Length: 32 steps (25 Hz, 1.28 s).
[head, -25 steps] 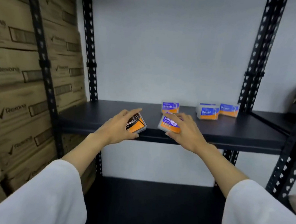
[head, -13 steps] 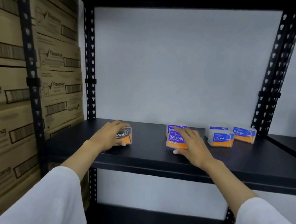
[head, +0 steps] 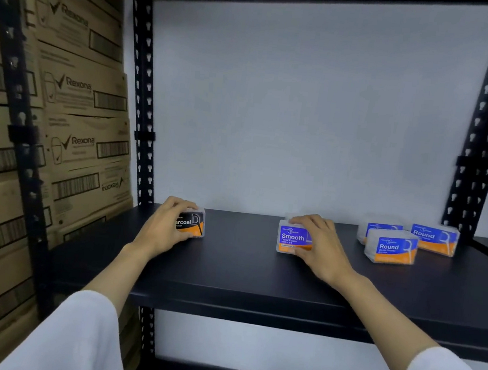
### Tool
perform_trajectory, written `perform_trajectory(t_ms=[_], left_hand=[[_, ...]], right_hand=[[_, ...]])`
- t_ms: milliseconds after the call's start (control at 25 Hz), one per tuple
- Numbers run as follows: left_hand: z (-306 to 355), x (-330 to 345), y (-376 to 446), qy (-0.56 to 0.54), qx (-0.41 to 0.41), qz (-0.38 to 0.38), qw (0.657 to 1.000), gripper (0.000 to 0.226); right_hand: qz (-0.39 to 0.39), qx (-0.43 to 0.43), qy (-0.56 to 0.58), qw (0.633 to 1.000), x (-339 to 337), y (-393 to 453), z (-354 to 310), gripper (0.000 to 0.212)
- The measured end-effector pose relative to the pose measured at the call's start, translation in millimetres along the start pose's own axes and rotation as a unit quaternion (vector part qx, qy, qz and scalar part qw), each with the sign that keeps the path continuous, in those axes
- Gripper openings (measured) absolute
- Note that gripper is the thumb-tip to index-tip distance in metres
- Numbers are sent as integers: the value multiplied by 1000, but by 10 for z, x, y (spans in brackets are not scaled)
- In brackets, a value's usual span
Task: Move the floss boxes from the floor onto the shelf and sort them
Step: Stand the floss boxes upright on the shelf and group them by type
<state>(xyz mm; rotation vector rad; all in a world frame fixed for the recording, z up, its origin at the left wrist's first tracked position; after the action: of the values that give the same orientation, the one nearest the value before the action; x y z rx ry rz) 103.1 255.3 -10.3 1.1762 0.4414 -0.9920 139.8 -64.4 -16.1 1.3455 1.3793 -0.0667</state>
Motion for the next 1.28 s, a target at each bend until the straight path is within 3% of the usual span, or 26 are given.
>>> perform_trajectory(t_ms=[160,560,720,840,960,1280], left_hand=[[-144,-7,119,58,-20,30,998,58],[-132,29,109,181,-31,21,983,66],[234,2,-105,124,-25,45,991,50],[694,166,-354,79,-12,-15,997,27],[978,357,-586,53,-64,-86,993,27],[1041,331,-646,31,-110,-91,989,24]], right_hand=[[0,-8,-36,999,48,60,70,57],[-18,-13,-61,998,90,94,103,60],[-23,-10,-68,997,86,83,99,61],[-3,-7,-71,997,25,54,56,60],[26,1,-73,997,-57,10,24,54],[-9,25,-41,999,-211,-283,-27,34]])
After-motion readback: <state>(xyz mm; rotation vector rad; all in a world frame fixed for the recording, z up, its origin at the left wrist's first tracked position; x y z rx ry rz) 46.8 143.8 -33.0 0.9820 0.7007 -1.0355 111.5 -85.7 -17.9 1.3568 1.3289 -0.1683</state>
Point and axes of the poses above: each hand's wrist, its own y-axis towards the middle knuckle, its own x-axis out of the palm, z = x × y, the point moved 7 cm from there along y, towards the middle knuckle
